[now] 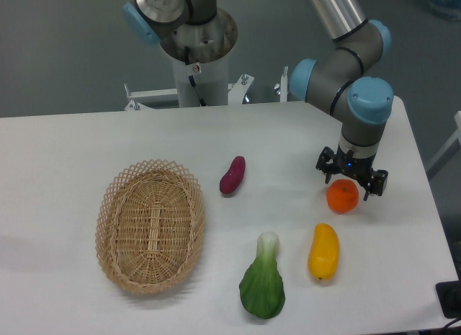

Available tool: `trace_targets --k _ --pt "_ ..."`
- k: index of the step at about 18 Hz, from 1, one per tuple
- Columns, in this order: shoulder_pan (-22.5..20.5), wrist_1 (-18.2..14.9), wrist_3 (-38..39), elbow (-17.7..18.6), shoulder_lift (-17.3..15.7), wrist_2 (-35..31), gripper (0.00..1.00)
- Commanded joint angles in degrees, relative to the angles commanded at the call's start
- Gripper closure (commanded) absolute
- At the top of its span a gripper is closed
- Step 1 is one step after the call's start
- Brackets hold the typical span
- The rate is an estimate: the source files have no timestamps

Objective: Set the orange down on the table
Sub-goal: 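Lift the open gripper up and away from the orange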

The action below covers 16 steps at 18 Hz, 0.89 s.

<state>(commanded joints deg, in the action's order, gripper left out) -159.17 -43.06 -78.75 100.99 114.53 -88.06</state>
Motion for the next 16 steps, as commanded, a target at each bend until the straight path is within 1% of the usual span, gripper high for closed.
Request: trace_targets --k 2,3,5,6,7,9,11,13,16 --pt "0.09 -0.44 -0.26 -1.14 -0.79 -0.09 0.0" --pt "0.09 -0.79 -0.53 -2.28 -1.23 -0.18 0.0" --pt "0.0 -2.02 -0.7 -3.43 -1.76 -0.01 0.0" --pt "-0.61 -2.98 -1.31 -3.17 -3.5 0.69 0.0" --pt "-0.96 -4.21 -2.28 -3.34 -4.04 0.7 0.0" --pt "-0.7 -6.14 -2.73 -5.09 -4.4 0.52 0.0" --pt "-0.53 -9.21 -2.73 -6.94 -4.49 0.44 0.0" --pt "-0.53 -10.11 -2.73 -7.73 -4.75 0.44 0.0" --pt "-0.7 -10.2 -2.73 -7.74 -5.28 0.52 0.0"
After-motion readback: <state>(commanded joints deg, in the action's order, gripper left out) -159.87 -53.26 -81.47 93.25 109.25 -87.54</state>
